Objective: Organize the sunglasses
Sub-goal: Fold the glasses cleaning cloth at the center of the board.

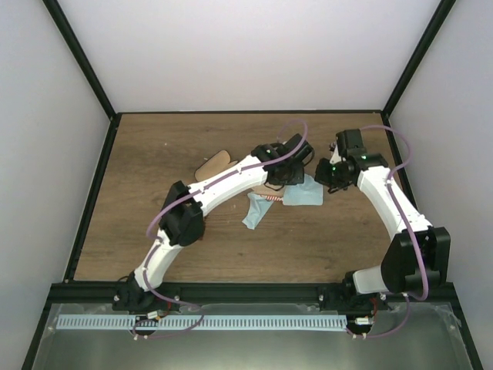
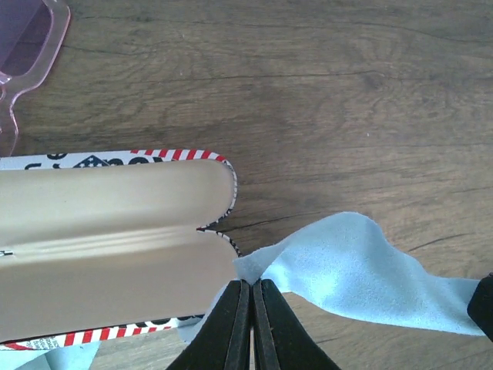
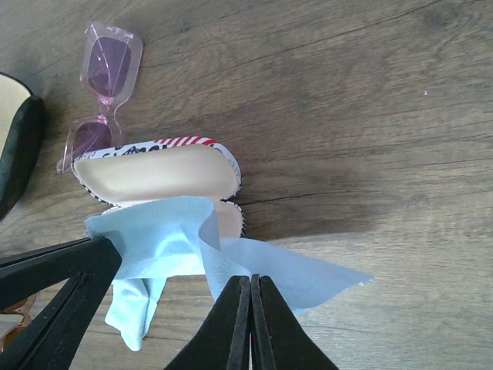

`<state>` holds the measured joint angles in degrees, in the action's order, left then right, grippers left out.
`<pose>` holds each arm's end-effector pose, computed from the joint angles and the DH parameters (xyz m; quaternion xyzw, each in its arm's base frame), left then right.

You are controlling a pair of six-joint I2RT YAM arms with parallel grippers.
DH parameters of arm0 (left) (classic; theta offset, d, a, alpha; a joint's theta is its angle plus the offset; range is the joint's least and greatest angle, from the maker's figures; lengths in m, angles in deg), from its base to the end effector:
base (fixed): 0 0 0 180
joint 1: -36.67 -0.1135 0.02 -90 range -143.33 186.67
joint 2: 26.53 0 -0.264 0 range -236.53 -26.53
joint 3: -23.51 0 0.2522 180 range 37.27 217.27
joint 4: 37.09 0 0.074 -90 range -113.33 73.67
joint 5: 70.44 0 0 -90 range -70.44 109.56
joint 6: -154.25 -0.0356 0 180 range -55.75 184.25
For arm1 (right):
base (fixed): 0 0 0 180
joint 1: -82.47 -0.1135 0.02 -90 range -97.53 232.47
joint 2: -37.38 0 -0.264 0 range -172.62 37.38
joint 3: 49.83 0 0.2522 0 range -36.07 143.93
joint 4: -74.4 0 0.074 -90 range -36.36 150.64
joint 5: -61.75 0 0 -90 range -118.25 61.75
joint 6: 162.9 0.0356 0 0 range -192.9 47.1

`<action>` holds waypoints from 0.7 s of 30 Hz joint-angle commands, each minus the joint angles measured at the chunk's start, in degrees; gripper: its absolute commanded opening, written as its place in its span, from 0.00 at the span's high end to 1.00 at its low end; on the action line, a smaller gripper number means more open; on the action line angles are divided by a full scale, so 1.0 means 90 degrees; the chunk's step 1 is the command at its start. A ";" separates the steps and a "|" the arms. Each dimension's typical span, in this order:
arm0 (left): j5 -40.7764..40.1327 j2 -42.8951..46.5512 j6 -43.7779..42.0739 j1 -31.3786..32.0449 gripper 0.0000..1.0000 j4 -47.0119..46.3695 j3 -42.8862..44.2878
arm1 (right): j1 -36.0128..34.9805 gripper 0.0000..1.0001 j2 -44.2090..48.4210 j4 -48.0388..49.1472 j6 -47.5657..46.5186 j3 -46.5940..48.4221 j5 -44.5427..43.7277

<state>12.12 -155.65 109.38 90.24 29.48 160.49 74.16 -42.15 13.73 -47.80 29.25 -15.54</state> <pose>0.2966 -0.3941 0.2594 0.0533 0.9596 -0.1635 0.2227 0.2727 0.0477 0.2759 0.1132 0.9562 0.1739 0.2066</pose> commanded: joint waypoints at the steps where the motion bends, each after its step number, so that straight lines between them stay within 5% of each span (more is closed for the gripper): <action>1: 0.0075 0.0262 -0.0090 0.0056 0.96 0.0088 -0.0054 | 0.0001 0.99 0.0249 -0.0082 0.0005 0.0074 0.0204; 11: 0.0121 0.1296 0.0261 0.0360 0.96 -0.0643 -0.2329 | -0.0232 0.99 0.1070 0.0075 0.0318 -0.1514 0.0287; 21: -0.0052 0.2118 0.0369 0.0416 0.96 -0.0950 -0.3419 | -0.1239 0.99 0.1183 0.0245 0.0912 -0.1712 0.0303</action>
<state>12.91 -139.98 111.93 94.08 22.95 131.94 66.75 -31.30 14.40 -43.03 12.88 -13.24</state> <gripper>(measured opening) 0.044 0.011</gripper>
